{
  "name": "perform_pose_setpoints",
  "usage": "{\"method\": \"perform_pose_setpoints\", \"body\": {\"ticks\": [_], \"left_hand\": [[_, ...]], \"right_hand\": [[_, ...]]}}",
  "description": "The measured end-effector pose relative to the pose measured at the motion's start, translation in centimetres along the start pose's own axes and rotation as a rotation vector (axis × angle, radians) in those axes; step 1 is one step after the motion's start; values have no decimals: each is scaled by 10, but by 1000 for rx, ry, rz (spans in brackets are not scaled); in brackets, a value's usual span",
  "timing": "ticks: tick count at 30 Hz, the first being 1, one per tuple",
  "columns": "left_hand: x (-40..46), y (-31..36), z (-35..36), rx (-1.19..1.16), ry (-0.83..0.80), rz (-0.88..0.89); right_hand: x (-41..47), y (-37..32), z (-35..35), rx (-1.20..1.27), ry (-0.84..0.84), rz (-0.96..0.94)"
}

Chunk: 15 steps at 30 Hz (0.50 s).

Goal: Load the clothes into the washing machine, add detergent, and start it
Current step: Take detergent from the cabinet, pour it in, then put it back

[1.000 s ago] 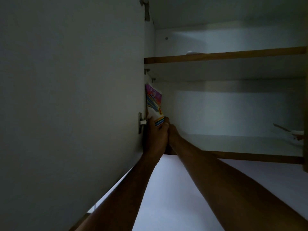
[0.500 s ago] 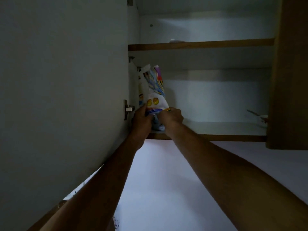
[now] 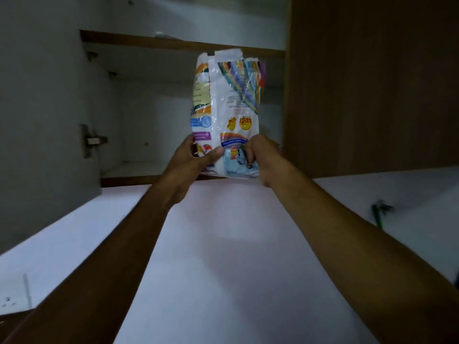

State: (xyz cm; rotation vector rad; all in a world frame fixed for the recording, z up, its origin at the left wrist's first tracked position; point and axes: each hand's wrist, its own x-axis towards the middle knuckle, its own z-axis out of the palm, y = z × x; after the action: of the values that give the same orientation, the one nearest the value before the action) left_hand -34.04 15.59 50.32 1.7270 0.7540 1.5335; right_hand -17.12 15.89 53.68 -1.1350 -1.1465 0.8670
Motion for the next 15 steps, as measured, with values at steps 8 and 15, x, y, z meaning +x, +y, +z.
{"method": "perform_pose_setpoints", "body": {"ticks": [8, 15], "left_hand": [[-43, -11, 132, -129, -368, -52], [-119, -67, 251, -325, -466, -229]], "right_hand": [[-39, 42, -150, -56, 89, 71], [-87, 136, -287, -176, 189, 245]]}}
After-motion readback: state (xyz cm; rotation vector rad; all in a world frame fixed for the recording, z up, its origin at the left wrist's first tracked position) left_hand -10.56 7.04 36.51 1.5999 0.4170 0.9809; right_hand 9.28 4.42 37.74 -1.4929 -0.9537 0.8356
